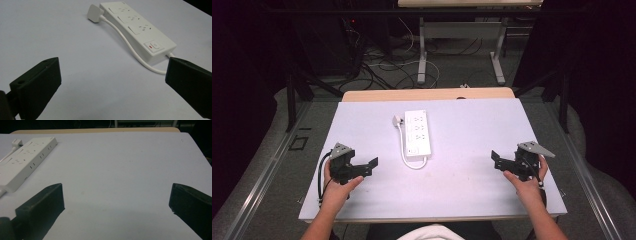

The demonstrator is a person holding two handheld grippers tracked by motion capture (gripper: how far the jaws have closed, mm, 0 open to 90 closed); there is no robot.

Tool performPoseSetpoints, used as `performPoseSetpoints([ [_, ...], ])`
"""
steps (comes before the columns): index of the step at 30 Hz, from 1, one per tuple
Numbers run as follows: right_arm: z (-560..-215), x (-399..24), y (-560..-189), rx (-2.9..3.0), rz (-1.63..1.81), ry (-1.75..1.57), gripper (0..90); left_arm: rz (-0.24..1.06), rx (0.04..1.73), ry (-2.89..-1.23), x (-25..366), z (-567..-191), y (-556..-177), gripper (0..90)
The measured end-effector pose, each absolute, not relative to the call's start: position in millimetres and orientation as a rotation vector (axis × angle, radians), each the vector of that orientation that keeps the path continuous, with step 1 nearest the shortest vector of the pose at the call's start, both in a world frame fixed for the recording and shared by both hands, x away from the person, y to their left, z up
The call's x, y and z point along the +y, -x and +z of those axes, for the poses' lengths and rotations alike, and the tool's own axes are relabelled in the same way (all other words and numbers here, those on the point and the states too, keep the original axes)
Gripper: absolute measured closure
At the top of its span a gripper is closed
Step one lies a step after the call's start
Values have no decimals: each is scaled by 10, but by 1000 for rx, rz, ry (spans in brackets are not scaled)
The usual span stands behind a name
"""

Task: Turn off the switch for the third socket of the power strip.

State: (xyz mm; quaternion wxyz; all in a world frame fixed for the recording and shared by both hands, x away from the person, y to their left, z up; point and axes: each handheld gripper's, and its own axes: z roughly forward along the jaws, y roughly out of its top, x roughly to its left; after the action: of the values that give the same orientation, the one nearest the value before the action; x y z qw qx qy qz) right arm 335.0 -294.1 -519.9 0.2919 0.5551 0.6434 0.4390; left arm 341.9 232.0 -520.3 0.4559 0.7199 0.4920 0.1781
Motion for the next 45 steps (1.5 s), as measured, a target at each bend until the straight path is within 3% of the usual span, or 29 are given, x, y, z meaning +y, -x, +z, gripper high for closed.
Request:
performPoseSetpoints([
  [27,-5268,-2865,-3365,1743,1150,-1464,0,386,1215,-1761,2231,-5179,-3455,22],
  [45,-5261,-2829,-3355,1754,1139,-1443,0,384,1142,-1782,2031,-4888,-3584,32],
])
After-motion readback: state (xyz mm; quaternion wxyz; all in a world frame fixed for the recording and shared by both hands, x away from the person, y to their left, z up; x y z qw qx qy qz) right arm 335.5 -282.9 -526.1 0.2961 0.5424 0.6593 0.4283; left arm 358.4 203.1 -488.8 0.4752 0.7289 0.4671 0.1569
